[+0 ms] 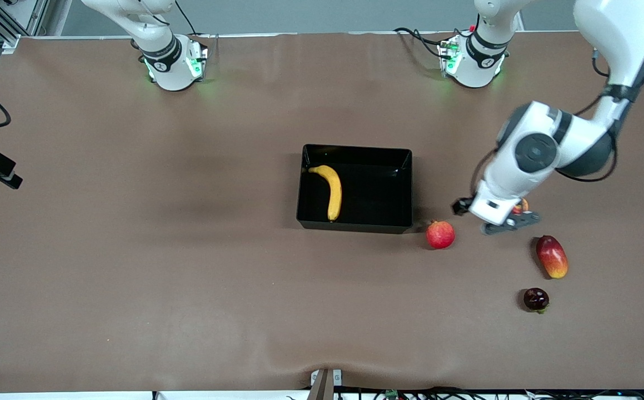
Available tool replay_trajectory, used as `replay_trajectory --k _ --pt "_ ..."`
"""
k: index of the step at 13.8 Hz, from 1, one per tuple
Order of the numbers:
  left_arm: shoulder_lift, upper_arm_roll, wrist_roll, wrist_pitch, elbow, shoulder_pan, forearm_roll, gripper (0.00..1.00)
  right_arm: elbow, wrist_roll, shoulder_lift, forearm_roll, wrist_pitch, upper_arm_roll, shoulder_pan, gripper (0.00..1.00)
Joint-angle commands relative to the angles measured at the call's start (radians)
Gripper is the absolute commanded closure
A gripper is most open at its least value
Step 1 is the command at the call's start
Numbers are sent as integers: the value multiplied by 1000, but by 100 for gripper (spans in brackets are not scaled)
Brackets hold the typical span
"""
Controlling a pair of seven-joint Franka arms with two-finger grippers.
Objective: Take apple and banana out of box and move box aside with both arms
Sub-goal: 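Lift the apple out and set it beside the mango, opening the left gripper, then move the left gripper into the box and grasp the yellow banana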
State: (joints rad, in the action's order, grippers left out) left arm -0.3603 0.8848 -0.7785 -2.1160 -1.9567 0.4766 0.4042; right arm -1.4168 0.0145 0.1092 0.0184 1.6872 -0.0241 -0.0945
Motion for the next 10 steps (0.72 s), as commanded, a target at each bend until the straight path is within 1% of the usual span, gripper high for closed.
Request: replay_trajectory --k 1,4,7,8,10 --pt "-29 34 -11 24 45 -83 -8 0 16 10 26 -3 26 -7 -7 0" --pt "-101 28 -102 22 128 -261 14 0 16 9 38 -3 31 -7 7 0" --pt "-199 20 -178 19 205 -372 79 0 25 9 59 -3 32 -8 42 0" --pt "-238 4 -218 16 231 -429 120 0 27 10 67 -3 32 -7 54 0" --pt "-336 -56 -315 16 316 -565 180 0 27 12 76 -5 32 -7 81 0"
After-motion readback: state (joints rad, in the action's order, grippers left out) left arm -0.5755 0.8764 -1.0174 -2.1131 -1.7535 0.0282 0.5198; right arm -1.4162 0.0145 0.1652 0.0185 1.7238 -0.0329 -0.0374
